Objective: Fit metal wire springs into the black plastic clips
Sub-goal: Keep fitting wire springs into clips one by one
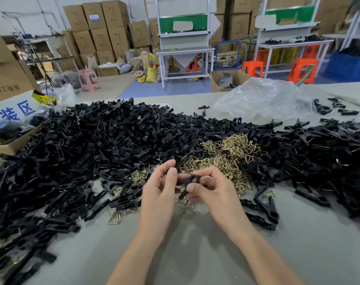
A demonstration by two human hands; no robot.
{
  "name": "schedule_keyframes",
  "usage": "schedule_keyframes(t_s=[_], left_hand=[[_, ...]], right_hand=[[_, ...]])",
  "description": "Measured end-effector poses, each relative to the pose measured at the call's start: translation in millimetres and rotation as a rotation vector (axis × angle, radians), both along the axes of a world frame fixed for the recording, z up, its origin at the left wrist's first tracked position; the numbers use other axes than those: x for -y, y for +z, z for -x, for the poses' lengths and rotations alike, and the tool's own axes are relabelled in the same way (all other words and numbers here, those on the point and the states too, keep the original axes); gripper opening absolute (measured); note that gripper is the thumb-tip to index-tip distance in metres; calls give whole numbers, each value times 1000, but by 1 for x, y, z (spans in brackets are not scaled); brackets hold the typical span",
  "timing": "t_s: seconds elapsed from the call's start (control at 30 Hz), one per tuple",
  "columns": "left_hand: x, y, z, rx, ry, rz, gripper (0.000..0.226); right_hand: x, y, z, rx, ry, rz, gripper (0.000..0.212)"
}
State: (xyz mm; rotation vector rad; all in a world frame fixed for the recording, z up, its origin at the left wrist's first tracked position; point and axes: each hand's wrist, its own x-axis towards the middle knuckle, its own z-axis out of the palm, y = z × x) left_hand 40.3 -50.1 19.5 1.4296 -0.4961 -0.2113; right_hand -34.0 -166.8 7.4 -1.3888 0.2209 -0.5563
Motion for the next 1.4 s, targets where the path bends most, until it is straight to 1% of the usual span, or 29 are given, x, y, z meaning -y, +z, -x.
schedule_keyframes(t_s=[0.03,0.07,0.13,0.2,0.27,0.3,0.33,0.37,0.43,0.53,0.6,0.8,0.93,1.03,1.07,1.17,1.23,1.33,1.4], left_hand=[[-1,-1,-1,16,11,-21,22],[-1,-4,-3,72,40,-87,22],[-4,-9,-7,240,117,-298,23],[-7,-14,-10,449,110,-556,30],[-7,-20,-10,682,31,-842,39],[-7,-23,-9,756,7,-943,44],[-6,-24,-8,786,-3,-994,46],[-6,-24,-9,783,-7,-1003,46],[-6,-23,-11,750,-23,-958,37],[-4,-23,-14,725,-12,-871,21],[-3,-23,-15,667,0,-772,13],[-7,-19,-15,573,62,-609,20],[-7,-19,-12,536,57,-582,9],[-5,-17,-11,539,86,-518,9],[-4,-15,-11,497,87,-479,11],[-4,-10,-12,293,70,-334,19],[-4,-7,-13,198,73,-272,18],[-4,-4,-14,31,63,-139,14],[-3,-3,-14,-87,38,-57,12]], right_hand=[[1,0,0,5,-29,9,25],[3,0,1,7,-65,14,31],[8,0,2,0,-136,4,44],[13,1,4,-14,-199,-7,50],[18,1,4,5,-260,-41,47],[19,1,3,23,-292,-66,42],[20,1,2,37,-318,-90,37],[20,1,1,45,-337,-106,34],[20,2,1,52,-348,-107,32],[20,2,2,61,-342,-84,17],[19,3,2,71,-337,-72,14],[17,7,5,63,-315,-76,18],[18,8,5,75,-300,-124,18],[17,8,4,73,-287,-133,19],[17,8,4,69,-281,-136,18],[17,8,4,53,-258,-144,18],[16,10,5,56,-219,-145,19],[13,9,7,-3,-163,-13,23],[11,7,6,-17,-127,15,24]])
